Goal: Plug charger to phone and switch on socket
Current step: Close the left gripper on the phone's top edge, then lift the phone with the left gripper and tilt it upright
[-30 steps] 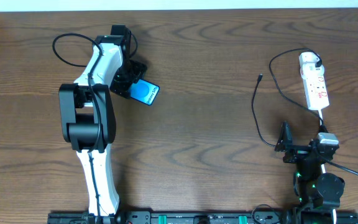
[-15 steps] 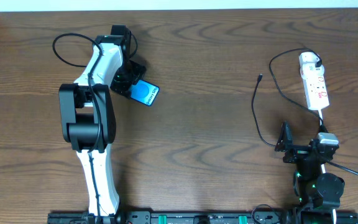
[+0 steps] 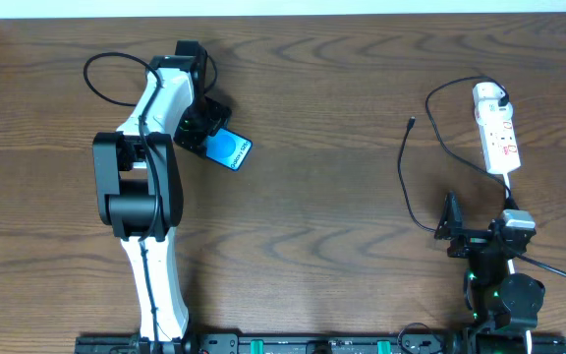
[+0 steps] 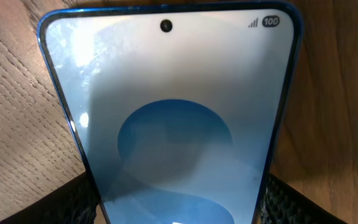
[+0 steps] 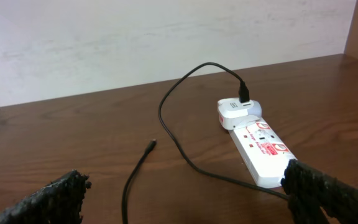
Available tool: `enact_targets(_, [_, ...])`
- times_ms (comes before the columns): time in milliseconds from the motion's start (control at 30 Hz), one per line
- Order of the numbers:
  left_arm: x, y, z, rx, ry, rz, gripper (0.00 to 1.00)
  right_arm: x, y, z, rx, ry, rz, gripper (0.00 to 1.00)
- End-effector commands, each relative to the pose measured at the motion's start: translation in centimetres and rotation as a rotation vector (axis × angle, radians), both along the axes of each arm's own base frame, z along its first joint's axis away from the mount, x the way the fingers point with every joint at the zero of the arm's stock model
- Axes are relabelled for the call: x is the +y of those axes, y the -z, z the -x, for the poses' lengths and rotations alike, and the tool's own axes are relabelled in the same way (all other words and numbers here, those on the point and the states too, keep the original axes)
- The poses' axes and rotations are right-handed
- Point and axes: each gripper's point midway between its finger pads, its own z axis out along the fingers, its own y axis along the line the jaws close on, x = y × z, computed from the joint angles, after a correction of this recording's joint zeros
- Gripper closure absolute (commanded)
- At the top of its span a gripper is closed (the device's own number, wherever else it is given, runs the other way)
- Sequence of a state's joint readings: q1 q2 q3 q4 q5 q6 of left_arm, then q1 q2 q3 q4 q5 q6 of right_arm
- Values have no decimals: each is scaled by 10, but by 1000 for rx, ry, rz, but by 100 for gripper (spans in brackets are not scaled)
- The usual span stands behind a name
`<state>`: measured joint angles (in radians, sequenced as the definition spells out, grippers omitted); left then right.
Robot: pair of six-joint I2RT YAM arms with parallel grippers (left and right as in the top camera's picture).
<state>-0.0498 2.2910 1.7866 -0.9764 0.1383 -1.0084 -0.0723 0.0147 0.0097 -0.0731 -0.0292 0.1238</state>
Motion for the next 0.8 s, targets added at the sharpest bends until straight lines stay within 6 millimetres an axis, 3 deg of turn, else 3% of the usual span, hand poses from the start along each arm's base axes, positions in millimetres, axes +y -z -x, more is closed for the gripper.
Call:
enact_targets(0, [-2,11,7,45,33,10,27,2,0,0,-3,-8,9,1])
enact_targets(200, [-2,2,13,65,75,11,27,2,0,0,-3,-8,9,1])
enact_targets(467, [-3,-27,15,41,100,16,27,2,0,0,-3,-8,9,1])
enact_targets(767, [-21,-60,19,-10,165,124,27,2,0,0,-3,-8,9,1])
